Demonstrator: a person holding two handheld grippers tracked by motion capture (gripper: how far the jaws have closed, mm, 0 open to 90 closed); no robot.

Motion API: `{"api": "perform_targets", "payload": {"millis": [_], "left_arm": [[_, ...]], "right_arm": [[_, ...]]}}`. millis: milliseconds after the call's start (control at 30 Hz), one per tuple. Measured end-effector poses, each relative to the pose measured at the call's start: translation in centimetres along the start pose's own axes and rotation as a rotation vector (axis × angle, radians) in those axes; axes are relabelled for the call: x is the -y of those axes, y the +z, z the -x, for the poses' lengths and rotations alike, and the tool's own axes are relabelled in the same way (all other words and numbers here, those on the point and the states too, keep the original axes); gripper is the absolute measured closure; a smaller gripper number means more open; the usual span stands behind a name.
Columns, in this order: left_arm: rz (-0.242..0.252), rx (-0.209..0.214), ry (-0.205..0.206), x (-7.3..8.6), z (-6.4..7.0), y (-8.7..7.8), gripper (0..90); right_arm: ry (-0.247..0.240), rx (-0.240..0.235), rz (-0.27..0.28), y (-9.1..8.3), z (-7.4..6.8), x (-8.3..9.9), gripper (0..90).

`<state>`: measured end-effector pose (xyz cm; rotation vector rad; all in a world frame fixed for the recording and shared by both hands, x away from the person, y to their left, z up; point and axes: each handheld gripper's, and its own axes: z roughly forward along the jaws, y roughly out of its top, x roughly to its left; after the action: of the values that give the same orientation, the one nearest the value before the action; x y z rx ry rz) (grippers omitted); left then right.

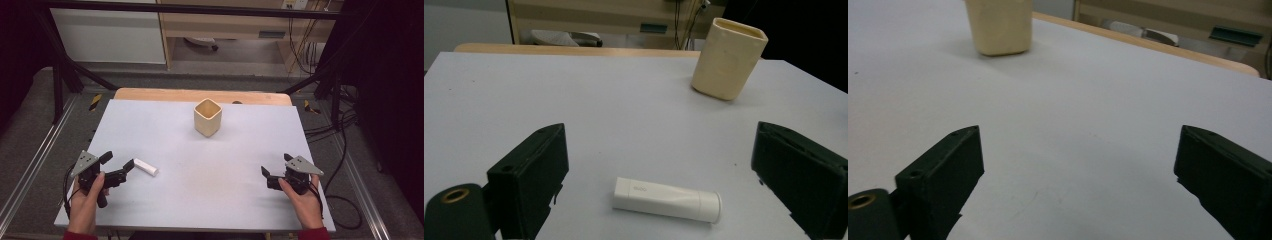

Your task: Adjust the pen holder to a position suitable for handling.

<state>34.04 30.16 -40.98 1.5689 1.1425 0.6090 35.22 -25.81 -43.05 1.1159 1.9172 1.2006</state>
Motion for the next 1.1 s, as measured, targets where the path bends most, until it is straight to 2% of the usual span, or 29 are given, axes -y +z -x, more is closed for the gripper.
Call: {"api": "perform_targets", "payload": {"millis": [200,267,433,500,533,567,733,767,833,867,900,933,1100], "left_arm": [[0.015,-0.009,0.017,-0.2,-0.1,0.4,7.3],[0.015,-0.017,0.005,-0.2,-0.3,0.6,7.5],[0.011,-0.004,0.006,-0.1,-0.8,1.3,7.2],[0.025,0.011,-0.001,-0.1,-1.2,1.5,8.4],[0.031,0.014,0.015,-0.2,-1.4,1.6,8.4],[0.030,-0.011,0.022,-0.4,-2.0,1.9,9.2],[0.008,-0.025,-0.003,-0.3,-3.2,2.7,14.7],[0.001,-0.030,-0.002,-0.3,-3.4,2.8,16.7],[-0.011,-0.015,0.005,-0.3,-3.5,3.0,30.9],[-0.018,0.000,0.018,-0.2,-3.6,3.1,30.9],[-0.028,0.013,0.021,-0.2,-3.7,3.4,39.4],[-0.030,0.016,0.021,-0.2,-3.8,3.4,43.9],[-0.036,0.003,0.038,-0.1,-3.8,3.4,61.2]], "right_arm": [[-0.014,-0.004,-0.007,0.1,-0.2,0.0,3.7],[-0.017,-0.008,-0.006,0.1,-0.3,0.0,3.7],[-0.024,-0.021,-0.012,0.4,-0.8,0.0,3.8],[-0.030,-0.027,-0.018,0.5,-0.9,0.0,3.8],[-0.030,-0.027,-0.018,0.5,-0.9,0.0,3.8],[-0.039,-0.031,-0.022,0.6,-1.1,0.0,3.9],[-0.046,-0.028,-0.023,0.6,-1.1,0.1,3.9],[-0.040,-0.028,-0.022,0.6,-1.1,0.1,3.9],[-0.036,-0.028,-0.021,0.6,-1.0,0.1,3.8],[-0.026,-0.029,-0.019,0.6,-1.0,0.1,3.8],[-0.004,-0.031,-0.005,0.5,-0.9,0.0,3.7],[0.000,-0.029,-0.003,0.5,-0.9,0.0,3.6],[0.006,-0.030,0.007,0.5,-1.1,-0.1,3.9]]}}
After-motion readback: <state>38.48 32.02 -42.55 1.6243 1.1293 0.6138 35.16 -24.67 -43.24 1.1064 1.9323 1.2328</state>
